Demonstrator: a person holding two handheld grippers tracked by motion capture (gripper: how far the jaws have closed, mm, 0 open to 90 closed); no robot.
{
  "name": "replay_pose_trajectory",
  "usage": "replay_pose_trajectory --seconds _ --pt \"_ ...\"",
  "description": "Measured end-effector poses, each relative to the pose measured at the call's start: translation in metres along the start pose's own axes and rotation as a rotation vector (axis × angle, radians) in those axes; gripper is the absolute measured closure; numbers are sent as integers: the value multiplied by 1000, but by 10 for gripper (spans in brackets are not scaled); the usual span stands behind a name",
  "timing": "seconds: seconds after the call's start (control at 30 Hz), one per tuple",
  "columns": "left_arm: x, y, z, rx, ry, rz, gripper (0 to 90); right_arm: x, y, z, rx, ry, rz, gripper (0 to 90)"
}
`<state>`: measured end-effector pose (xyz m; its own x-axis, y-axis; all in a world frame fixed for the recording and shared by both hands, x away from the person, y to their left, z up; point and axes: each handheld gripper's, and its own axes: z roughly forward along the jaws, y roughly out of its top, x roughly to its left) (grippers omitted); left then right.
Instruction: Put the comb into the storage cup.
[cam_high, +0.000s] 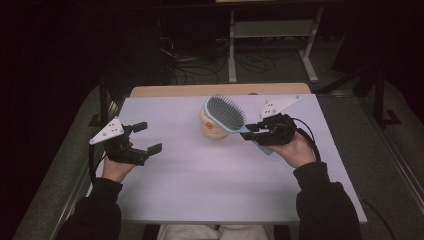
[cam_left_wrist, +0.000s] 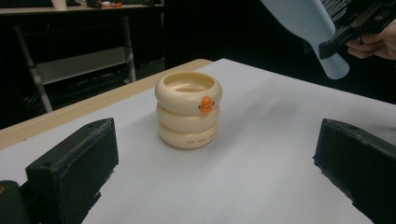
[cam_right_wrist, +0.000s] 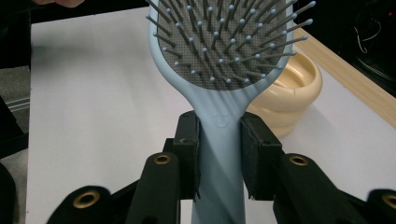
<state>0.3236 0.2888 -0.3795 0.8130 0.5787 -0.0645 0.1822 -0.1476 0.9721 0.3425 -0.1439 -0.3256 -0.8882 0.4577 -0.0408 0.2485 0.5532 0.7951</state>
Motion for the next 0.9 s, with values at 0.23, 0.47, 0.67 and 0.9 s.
replay_pose_trajectory --seconds 0.23,0.47,0.67,0.9 --pt "-10 15 18 -4 -40 13 0 3 3 2 -22 -3 -5 686" --pt "-17 33 31 -16 -66 20 0 4 5 4 -43 -6 -6 686" --pt "-21 48 40 -28 -80 18 0 7 9 7 -60 -8 -10 686" --pt "-23 59 51 -30 -86 12 0 11 15 14 -81 -12 -16 686"
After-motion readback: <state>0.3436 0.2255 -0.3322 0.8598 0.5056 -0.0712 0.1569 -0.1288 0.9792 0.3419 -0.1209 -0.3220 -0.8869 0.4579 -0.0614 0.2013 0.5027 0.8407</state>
